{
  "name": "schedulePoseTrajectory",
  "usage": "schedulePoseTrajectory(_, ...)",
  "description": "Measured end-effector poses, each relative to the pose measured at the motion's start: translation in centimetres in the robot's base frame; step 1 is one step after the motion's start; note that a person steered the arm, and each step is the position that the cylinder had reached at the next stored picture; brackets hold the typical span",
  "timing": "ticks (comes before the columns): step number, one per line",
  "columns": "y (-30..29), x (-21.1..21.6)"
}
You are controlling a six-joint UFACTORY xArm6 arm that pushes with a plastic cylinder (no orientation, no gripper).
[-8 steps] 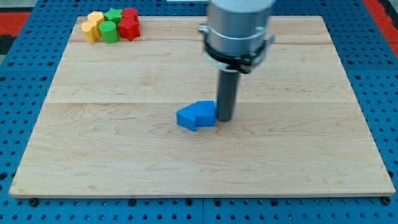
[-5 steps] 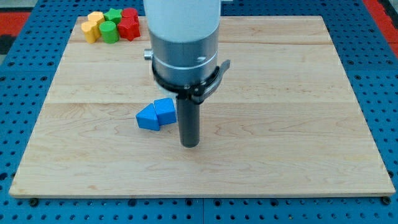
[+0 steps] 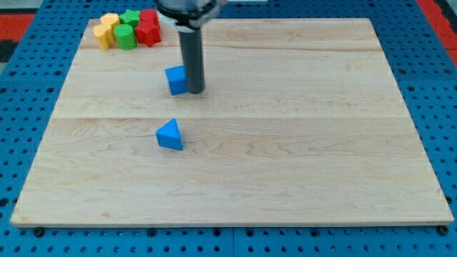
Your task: Push the blue cube closer to the group of blocks
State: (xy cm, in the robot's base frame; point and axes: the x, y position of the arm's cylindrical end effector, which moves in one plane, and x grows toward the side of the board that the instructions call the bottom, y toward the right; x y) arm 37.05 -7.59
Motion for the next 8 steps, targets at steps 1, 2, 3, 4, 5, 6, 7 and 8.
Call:
schedulePoseTrajectory(1, -6.1, -2.2)
schedulePoseTrajectory(2, -9.3, -4.5)
schedulePoseTrajectory(3, -9.4, -4.5)
schedulePoseTrajectory(4, -10.9, -4.5)
schedulePoseTrajectory(5, -13.7, -4.5)
schedulePoseTrajectory(6, -15.1, -4.5)
schedulePoseTrajectory(7, -15.5, -4.8)
schedulePoseTrajectory(8, -15.0, -4.9)
